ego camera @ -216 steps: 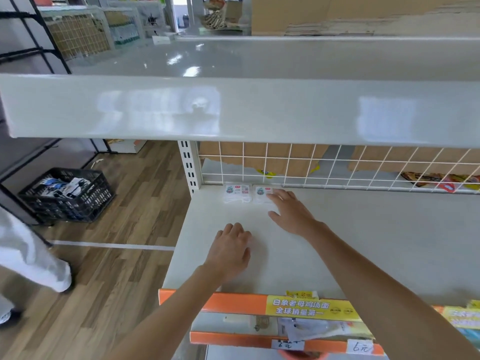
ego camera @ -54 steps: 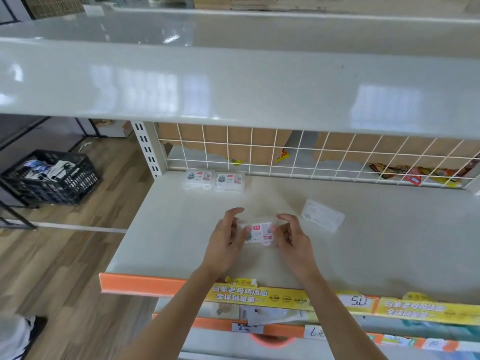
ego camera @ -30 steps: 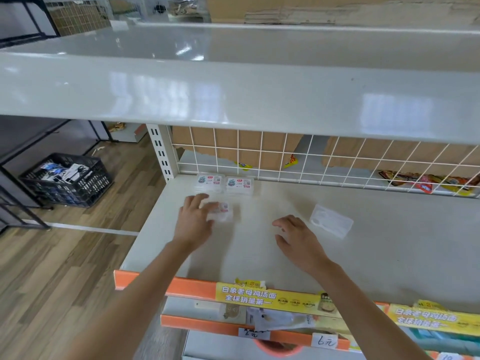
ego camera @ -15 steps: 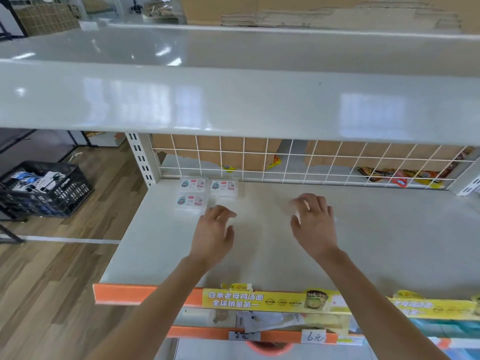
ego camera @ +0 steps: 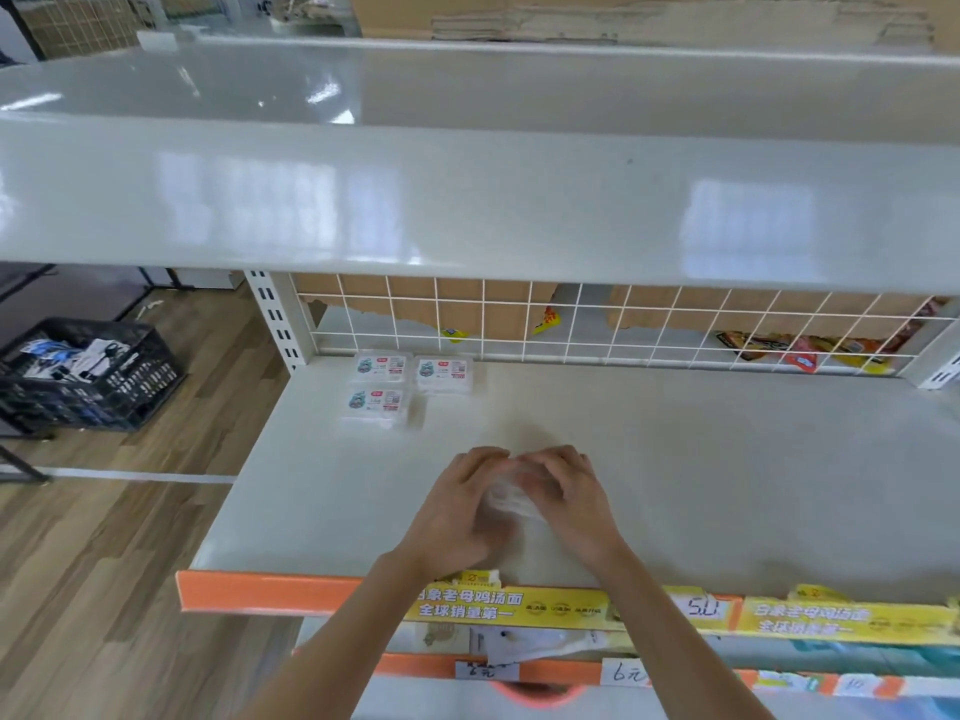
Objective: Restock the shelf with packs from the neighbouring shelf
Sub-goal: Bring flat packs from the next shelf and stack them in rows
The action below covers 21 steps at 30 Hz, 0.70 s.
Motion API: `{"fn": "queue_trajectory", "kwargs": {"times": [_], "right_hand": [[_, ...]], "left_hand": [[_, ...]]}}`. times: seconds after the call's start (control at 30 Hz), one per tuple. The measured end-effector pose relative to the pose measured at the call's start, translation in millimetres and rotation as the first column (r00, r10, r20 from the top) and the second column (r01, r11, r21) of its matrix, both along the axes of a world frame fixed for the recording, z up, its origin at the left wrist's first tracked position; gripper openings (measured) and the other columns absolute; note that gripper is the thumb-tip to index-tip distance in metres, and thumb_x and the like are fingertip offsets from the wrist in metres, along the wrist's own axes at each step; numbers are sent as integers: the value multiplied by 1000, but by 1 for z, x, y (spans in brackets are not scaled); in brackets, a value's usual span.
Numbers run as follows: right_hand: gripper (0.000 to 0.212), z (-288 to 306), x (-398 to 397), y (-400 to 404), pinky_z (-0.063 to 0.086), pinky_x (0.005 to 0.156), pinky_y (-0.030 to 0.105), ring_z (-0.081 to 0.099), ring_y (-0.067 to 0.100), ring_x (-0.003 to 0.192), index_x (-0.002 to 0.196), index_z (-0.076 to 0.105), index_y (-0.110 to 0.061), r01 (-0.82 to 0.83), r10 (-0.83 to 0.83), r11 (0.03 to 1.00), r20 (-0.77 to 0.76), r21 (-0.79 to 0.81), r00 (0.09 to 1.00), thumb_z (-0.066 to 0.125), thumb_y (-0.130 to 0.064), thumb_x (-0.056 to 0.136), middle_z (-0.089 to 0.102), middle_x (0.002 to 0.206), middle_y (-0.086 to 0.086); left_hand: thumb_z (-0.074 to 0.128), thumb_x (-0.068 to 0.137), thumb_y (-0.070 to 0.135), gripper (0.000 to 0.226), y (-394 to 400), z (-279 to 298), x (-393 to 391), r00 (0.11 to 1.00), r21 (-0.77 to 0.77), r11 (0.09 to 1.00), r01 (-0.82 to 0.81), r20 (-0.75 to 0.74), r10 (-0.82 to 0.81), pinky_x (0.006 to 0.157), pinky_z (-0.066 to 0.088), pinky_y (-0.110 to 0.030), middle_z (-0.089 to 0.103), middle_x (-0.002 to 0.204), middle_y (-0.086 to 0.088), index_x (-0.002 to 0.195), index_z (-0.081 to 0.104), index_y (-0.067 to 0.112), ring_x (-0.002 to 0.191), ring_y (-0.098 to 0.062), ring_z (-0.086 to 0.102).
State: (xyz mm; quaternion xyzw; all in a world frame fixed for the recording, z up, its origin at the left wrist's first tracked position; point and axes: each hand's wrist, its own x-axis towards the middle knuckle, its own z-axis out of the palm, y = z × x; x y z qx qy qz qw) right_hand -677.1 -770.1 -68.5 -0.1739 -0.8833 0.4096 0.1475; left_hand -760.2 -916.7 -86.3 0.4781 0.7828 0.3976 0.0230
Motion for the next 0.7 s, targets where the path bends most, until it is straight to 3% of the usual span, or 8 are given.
{"fn": "queue_trajectory", "kwargs": {"times": [0.07, 0.17, 0.27, 0.33, 0.4, 0.43, 0.57, 0.7], "right_hand": [[52, -6, 2, -4, 39, 88, 27, 44, 14, 98, 107, 64, -19, 28, -22, 995, -58, 101, 998, 48, -53, 70, 51, 103, -7], [59, -2, 4, -1, 31, 91, 14, 37, 9, 105, 113, 57, -21, -58, 59, 998, -77, 14, 995, 57, -55, 65, 45, 113, -10], [42, -1, 8, 7, 35, 87, 8, 46, 6, 105, 110, 54, -31, -116, 97, 974, -104, -195, 990, 74, -35, 73, 51, 113, -11], [38, -2, 9, 10, 43, 77, 12, 56, 5, 86, 110, 50, -36, -63, 33, 959, -113, -278, 993, 70, -24, 80, 61, 98, -6], [35, -3, 7, 8, 41, 64, 12, 52, 5, 65, 117, 48, -29, 15, -37, 974, -97, -224, 995, 63, -26, 86, 60, 74, -2], [36, -5, 5, 7, 39, 63, 13, 50, 7, 65, 121, 47, -26, 39, -54, 985, -85, -169, 995, 60, -28, 88, 57, 71, 0], [43, -13, 1, 5, 34, 90, 20, 40, 11, 106, 128, 48, -18, 56, -50, 997, -128, 45, 991, 62, -22, 87, 45, 111, -5], [33, -14, 2, 5, 32, 93, 15, 29, 8, 115, 120, 52, -27, 17, 29, 981, -232, 192, 972, 50, -27, 87, 38, 125, -4]], "left_hand": [[67, 73, 35, 55, 1, 1, 0, 999, -7, 1000, -27, 40, 27, 94, 34, -11, 43, 124, 14, 123, 53, 20, 111, -9, 44], [54, 78, 48, 54, 2, 2, -2, 993, 10, 996, -84, 78, 83, 87, 33, -6, 46, 124, 12, 123, 53, 18, 104, -8, 44], [53, 86, 49, 47, 1, 6, -2, 981, 21, 986, -165, 110, 162, 81, 38, -12, 53, 110, 13, 122, 54, 18, 91, -5, 47], [42, 91, 48, 41, 1, 9, -1, 940, 25, 960, -280, 211, 269, 72, 43, -21, 57, 92, 6, 121, 52, 21, 80, -8, 53], [38, 92, 49, 39, 0, 9, -2, 905, 60, 940, -337, 297, 306, 67, 43, -22, 62, 86, 2, 122, 45, 25, 79, -13, 59], [43, 92, 45, 37, 0, 9, -1, 907, 71, 942, -327, 304, 292, 68, 42, -22, 62, 87, 4, 124, 42, 26, 80, -14, 59], [65, 75, 40, 64, 1, 8, 1, 958, 9, 970, -242, 163, 237, 85, 42, -22, 43, 115, 12, 130, 40, 19, 101, -12, 46], [70, 75, 37, 76, 0, 7, -2, 964, -20, 970, -243, 111, 243, 98, 35, -24, 37, 126, 3, 138, 35, 12, 116, -13, 34]]}}
